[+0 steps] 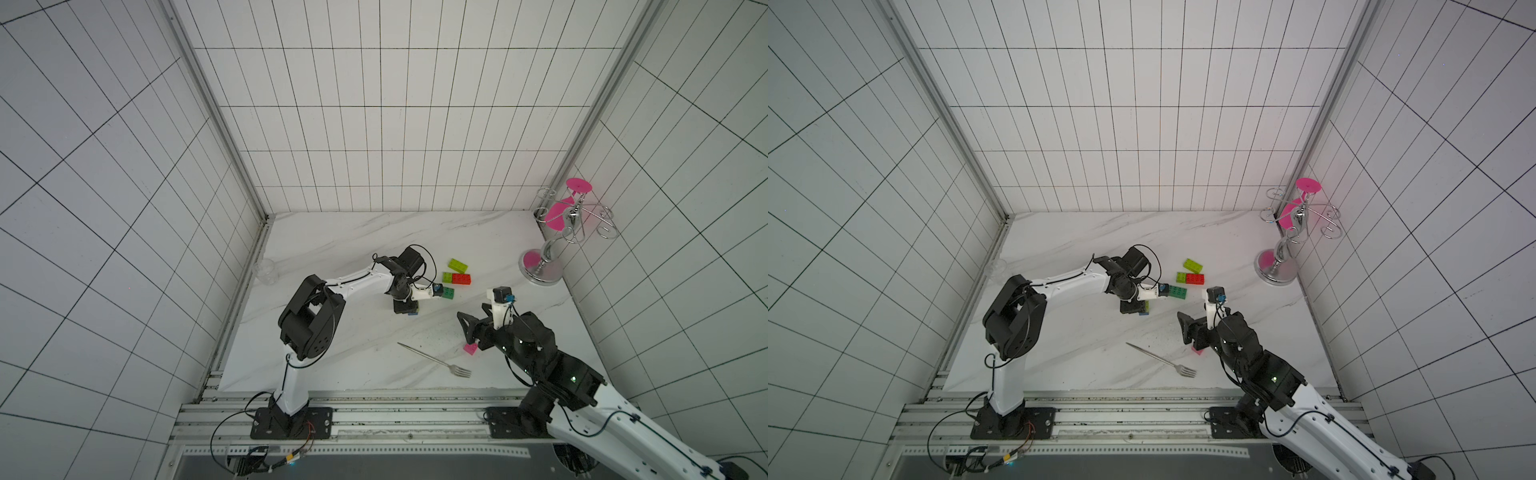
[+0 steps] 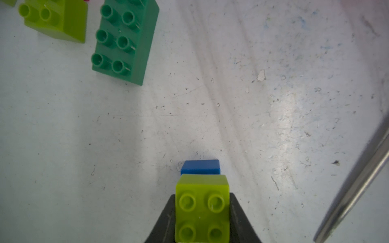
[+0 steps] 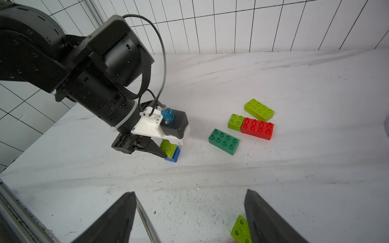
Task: Assemble a spoon with lego
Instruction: Assemble the lego brick with the lego brick.
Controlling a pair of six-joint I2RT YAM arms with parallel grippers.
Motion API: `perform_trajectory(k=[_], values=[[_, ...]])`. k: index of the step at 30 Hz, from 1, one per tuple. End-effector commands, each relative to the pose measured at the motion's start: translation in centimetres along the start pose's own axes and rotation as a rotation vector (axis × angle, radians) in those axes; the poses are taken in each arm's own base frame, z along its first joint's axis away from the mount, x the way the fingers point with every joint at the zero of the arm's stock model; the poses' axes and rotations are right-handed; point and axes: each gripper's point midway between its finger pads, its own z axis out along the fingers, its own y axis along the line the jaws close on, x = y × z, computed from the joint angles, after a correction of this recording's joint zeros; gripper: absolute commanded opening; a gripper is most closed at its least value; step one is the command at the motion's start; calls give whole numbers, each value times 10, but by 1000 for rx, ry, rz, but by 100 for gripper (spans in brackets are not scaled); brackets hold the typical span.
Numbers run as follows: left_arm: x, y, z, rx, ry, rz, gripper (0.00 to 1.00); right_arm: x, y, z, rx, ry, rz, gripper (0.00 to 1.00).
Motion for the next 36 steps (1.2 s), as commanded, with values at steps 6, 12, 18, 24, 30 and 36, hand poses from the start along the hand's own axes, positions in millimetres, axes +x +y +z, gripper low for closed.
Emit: perform_trajectory(k=[6,12,18,24,30,36], values=[[11,0,22,5,26,-5,15,8,-2,5,6,12,1,84],[20,-5,28,15,40,-26,14,7,-3,5,9,10,0,84],[18,0,18,-15,7,-54,15,8,-2,5,7,12,1,84],[16,3,8,-26,-40,-88,15,8,-2,5,3,15,2,84],[18,1,2,-34,-51,-81,16,9,-1,5,-2,18,1,84],[27,4,9,-33,-35,-114,17,10,-1,6,0,20,1,84]])
